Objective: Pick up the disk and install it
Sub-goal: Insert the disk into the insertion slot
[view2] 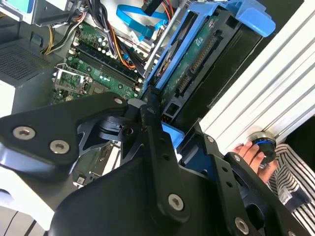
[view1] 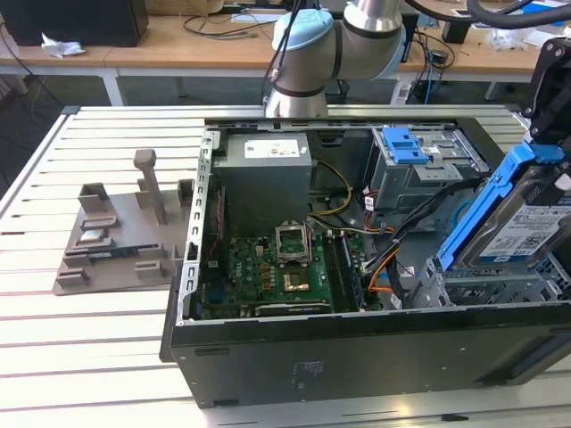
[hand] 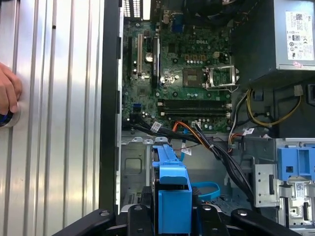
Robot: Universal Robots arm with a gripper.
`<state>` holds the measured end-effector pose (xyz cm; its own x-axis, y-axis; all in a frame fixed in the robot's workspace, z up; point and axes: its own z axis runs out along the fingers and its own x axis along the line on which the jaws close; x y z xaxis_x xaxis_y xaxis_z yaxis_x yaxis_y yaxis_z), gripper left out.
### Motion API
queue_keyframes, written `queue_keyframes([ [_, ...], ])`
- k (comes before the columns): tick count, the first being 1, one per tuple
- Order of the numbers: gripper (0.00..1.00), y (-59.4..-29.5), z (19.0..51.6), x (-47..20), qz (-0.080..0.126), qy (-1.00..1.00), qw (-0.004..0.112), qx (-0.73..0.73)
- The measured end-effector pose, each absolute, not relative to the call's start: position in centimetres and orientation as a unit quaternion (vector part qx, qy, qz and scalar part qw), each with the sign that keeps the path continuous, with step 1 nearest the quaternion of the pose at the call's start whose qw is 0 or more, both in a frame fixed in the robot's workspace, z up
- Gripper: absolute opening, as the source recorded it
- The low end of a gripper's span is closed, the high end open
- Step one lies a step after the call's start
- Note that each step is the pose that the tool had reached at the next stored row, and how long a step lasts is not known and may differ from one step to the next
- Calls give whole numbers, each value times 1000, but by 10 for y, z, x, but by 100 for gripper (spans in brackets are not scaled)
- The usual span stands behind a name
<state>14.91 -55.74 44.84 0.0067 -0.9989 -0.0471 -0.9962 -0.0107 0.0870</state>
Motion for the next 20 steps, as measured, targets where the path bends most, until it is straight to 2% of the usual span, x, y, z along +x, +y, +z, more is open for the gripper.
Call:
queue_keyframes([
  [15, 36, -557, 414, 149, -47, -703, 14, 709],
  [20, 36, -557, 414, 149, -47, -703, 14, 709],
])
